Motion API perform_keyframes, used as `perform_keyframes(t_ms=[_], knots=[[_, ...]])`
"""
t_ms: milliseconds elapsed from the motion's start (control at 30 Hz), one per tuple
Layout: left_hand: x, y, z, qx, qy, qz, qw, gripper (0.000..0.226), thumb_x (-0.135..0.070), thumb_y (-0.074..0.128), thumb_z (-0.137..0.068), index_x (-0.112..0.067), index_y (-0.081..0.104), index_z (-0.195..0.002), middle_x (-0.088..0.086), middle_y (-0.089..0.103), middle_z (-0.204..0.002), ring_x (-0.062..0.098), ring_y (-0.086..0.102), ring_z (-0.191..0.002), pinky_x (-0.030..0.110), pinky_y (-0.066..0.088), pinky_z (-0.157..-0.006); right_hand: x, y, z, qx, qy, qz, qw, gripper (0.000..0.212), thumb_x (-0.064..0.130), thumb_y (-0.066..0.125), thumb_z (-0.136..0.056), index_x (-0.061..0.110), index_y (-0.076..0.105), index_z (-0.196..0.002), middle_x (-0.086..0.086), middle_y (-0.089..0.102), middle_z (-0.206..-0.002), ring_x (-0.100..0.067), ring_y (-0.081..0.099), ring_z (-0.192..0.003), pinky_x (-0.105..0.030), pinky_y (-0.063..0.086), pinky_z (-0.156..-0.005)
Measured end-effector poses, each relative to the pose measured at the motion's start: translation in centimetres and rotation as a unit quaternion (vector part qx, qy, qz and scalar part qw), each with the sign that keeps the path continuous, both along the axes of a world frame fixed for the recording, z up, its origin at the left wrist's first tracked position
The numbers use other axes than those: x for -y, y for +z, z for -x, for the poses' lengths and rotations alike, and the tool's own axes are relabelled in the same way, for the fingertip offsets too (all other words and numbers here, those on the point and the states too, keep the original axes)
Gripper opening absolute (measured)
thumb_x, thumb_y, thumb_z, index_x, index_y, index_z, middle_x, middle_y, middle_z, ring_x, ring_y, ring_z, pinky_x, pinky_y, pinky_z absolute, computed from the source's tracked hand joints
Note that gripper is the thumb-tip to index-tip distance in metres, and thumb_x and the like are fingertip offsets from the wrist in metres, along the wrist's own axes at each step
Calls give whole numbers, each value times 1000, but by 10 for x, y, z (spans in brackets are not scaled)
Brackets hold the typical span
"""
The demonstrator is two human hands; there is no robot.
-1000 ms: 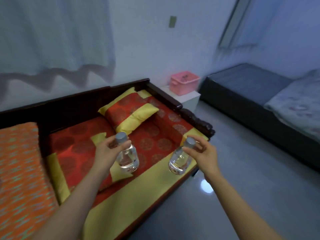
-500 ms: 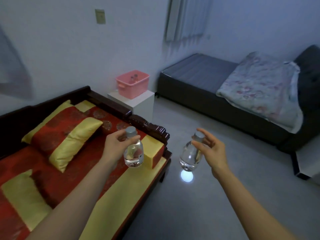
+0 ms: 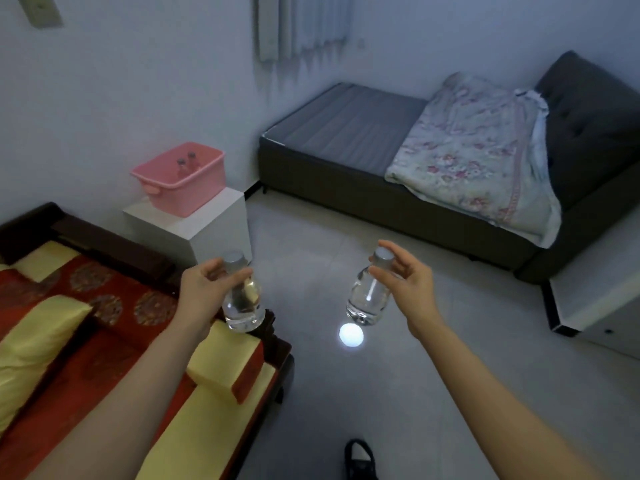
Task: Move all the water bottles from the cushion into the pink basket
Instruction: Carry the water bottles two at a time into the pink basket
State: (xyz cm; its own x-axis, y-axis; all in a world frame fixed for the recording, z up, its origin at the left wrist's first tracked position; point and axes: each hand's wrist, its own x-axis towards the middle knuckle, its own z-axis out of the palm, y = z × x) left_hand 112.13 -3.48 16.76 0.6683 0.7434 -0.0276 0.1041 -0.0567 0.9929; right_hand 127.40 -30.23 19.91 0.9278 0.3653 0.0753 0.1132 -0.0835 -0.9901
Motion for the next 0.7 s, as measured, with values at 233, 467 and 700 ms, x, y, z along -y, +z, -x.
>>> perform_keyframes(t_ms=[233,467,700], knots=[[-24,-4,-146,14,74,-1,997,63,-25,86,-65,0,62,-119,11,65,-119,27,60,-113,35,49,-94,-34,4,-160,14,56,0,998,45,-7,71,-77,18,65,-115,-4,72,-102,-4,67,-87,-26,53,-89],[-62,-4,-261,2,115,19,993,57,-29,86,-63,-5,68,-112,9,69,-112,23,63,-107,40,48,-99,-100,12,-302,37,109,1,993,48,-9,72,-75,14,65,-116,-16,69,-113,-25,66,-104,-39,51,-98],[-126,-7,-347,16,144,8,989,20,-21,85,-66,-21,73,-82,-11,72,-80,-5,65,-71,12,47,-65,-186,-3,-408,29,151,-1,988,47,0,74,-77,18,64,-120,-12,69,-113,-26,65,-109,-50,48,-101]])
